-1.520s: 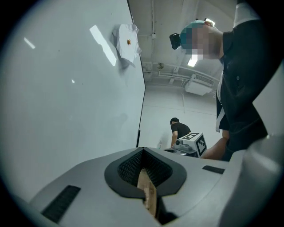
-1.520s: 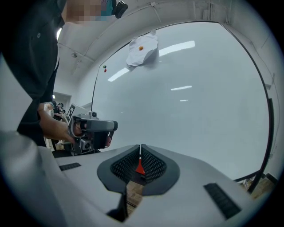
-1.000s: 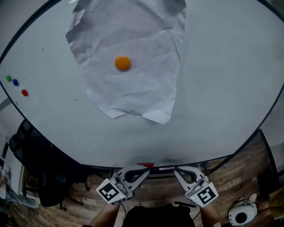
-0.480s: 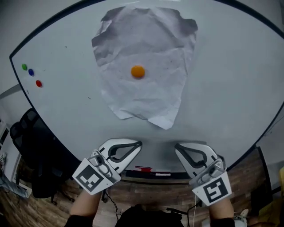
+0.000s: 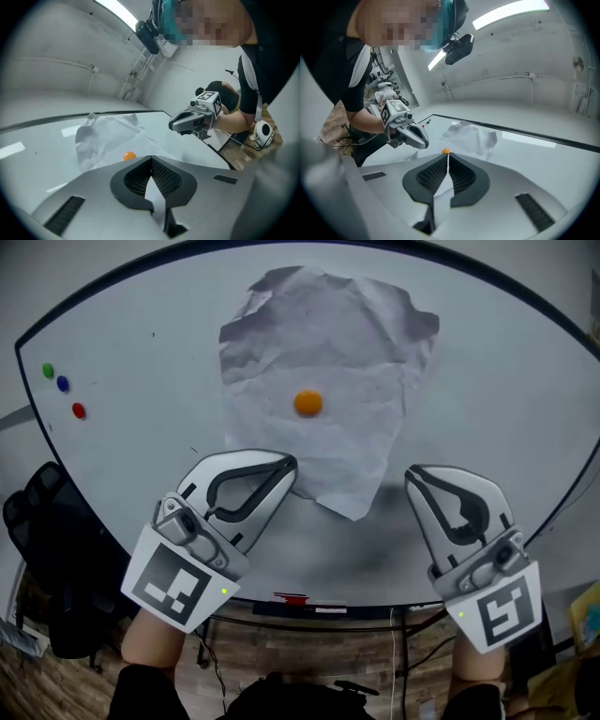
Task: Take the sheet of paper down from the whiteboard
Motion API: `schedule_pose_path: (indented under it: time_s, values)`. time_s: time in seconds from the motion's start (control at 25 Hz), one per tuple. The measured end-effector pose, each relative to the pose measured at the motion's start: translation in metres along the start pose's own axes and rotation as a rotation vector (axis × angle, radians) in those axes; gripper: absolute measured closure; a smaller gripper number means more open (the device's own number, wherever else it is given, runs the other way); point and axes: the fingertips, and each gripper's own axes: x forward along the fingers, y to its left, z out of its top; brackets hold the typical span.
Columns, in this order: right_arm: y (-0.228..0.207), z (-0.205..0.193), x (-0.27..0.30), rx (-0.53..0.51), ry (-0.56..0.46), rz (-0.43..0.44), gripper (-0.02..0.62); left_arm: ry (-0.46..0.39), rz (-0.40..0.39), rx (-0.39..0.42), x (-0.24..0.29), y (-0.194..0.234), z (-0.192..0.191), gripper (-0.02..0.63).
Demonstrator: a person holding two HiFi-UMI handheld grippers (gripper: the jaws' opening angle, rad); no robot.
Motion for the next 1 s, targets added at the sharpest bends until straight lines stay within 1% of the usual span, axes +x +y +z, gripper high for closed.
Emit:
schedule_pose_path:
  time_s: [0.12,0.24,0.36,0.48,0.6,0.72,0.92,1.0]
  values:
    - [-0.023,0.005,0.009,-0.019,-0.008,-0.054,0.571,-0.004,0.034,0.092,0.009,0.012,0.011,0.594]
    - [-0.044,0.009,0.015,-0.039,-0.010,-0.104,0.571,0.017,0.050,0.179,0.017,0.018,0.016,0.594]
    - [-0.058,0.016,0.015,-0.036,-0.024,-0.131,0.572,0.031,0.089,0.245,0.022,0.030,0.020,0.582]
    - [-0.065,0.024,0.016,-0.038,-0.036,-0.138,0.571,0.036,0.109,0.277,0.027,0.036,0.023,0.552]
    - [-0.074,0.028,0.018,-0.067,-0.026,-0.163,0.571,0.057,0.087,0.317,0.037,0.036,0.021,0.520]
    - [-0.082,0.033,0.020,-0.073,-0.025,-0.178,0.571,0.073,0.064,0.344,0.044,0.034,0.021,0.494]
    - [-0.088,0.039,0.025,-0.102,-0.026,-0.175,0.571,0.111,0.053,0.392,0.049,0.035,0.018,0.480]
    - [-0.090,0.041,0.027,-0.106,-0.028,-0.179,0.569,0.121,0.062,0.415,0.051,0.036,0.017,0.476]
